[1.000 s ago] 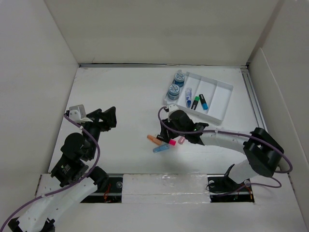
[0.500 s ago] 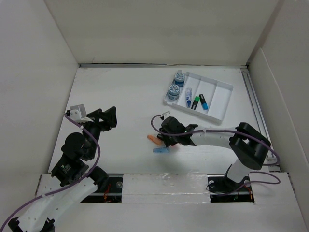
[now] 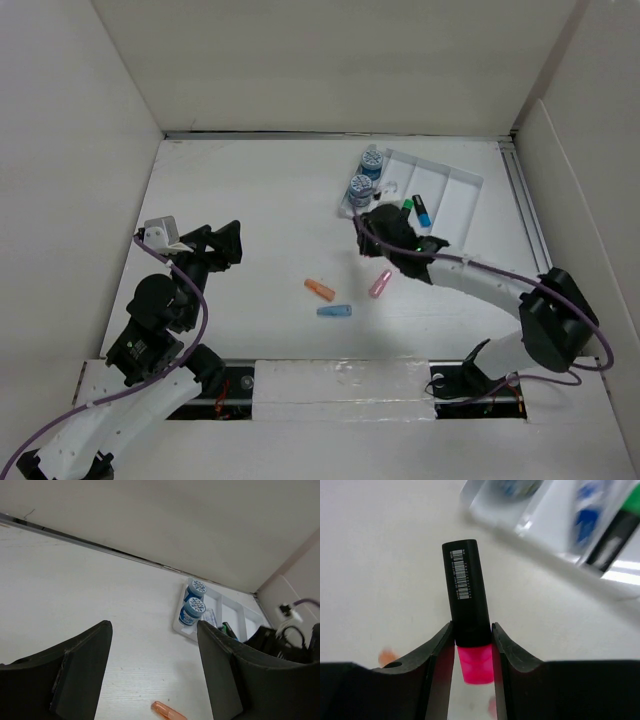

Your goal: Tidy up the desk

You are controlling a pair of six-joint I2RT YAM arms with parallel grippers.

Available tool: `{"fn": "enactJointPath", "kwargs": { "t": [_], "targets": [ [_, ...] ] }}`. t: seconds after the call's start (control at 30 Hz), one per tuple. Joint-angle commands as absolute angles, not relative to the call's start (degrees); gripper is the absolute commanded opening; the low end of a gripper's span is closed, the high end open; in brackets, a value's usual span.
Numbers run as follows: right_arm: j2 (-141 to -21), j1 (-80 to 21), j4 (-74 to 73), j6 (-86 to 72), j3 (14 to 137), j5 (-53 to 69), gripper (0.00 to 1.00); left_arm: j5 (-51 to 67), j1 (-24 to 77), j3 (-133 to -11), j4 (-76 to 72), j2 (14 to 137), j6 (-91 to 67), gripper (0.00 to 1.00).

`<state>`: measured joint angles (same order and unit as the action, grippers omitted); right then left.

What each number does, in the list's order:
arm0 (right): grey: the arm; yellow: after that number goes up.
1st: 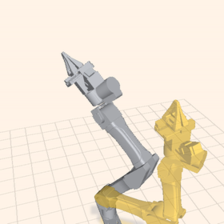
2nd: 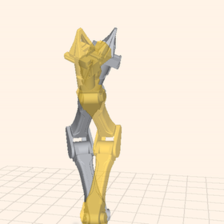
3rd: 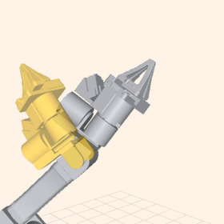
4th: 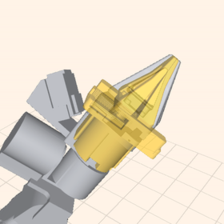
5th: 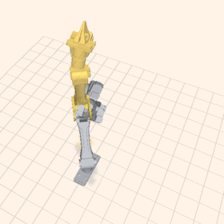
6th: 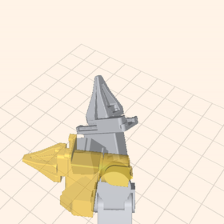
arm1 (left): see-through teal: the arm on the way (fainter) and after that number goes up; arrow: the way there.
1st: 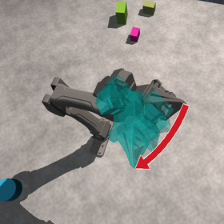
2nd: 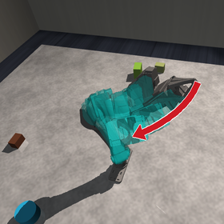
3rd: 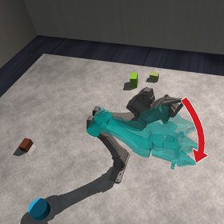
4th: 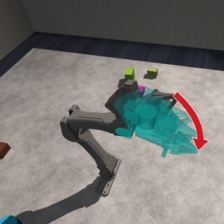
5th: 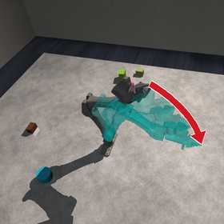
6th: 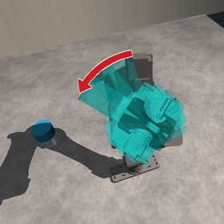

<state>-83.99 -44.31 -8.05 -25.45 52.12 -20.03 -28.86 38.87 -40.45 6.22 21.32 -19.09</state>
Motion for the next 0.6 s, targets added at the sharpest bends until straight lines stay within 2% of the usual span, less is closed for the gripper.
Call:
{"fn": "enactJointPath", "kwargs": {
  "t": [0.0, 0.27, 0.3, 0.33, 0.37, 0.43, 0.57],
  "targets": [
    [-81.3, -30.64, 2.97, -30.66, 51.33, -19.17, 0.11, -28.39, 38.67, -40.25, 4.22, 21.09, -18.81, 0.65],
    [-90.97, -17.75, 4.57, -34.37, 57.83, -20.83, 0.12, -27.86, 38.67, -40.25, 4.57, 20.04, -18.9, 0.65],
    [-91.66, -16.62, 5.09, -34.37, 58.09, -19.79, 0.17, -28.21, 38.67, -40.17, 4.31, 19.69, -18.9, 0.65],
    [-92.54, -14.96, 5.62, -33.84, 58.53, -19.17, 0.43, -28.3, 38.67, -40.17, 4.13, 19.51, -18.9, 0.65],
    [-93.85, -14.25, 5.19, -33.49, 60.36, -18.29, 0.57, -28.39, 38.67, -40.08, 4.13, 19.51, -18.9, 0.65],
    [-94.22, -13.72, 3.44, -32.35, 61.87, -16.61, 0.78, -28.13, 38.67, -40.17, 4.48, 19.69, -18.9, 0.65],
    [-89.31, -17.12, 4.65, -30.85, 59.16, -16.61, 0.78, -28.56, 38.67, -40.17, 4.22, 19.77, -18.9, 0.65]
  ]
}}
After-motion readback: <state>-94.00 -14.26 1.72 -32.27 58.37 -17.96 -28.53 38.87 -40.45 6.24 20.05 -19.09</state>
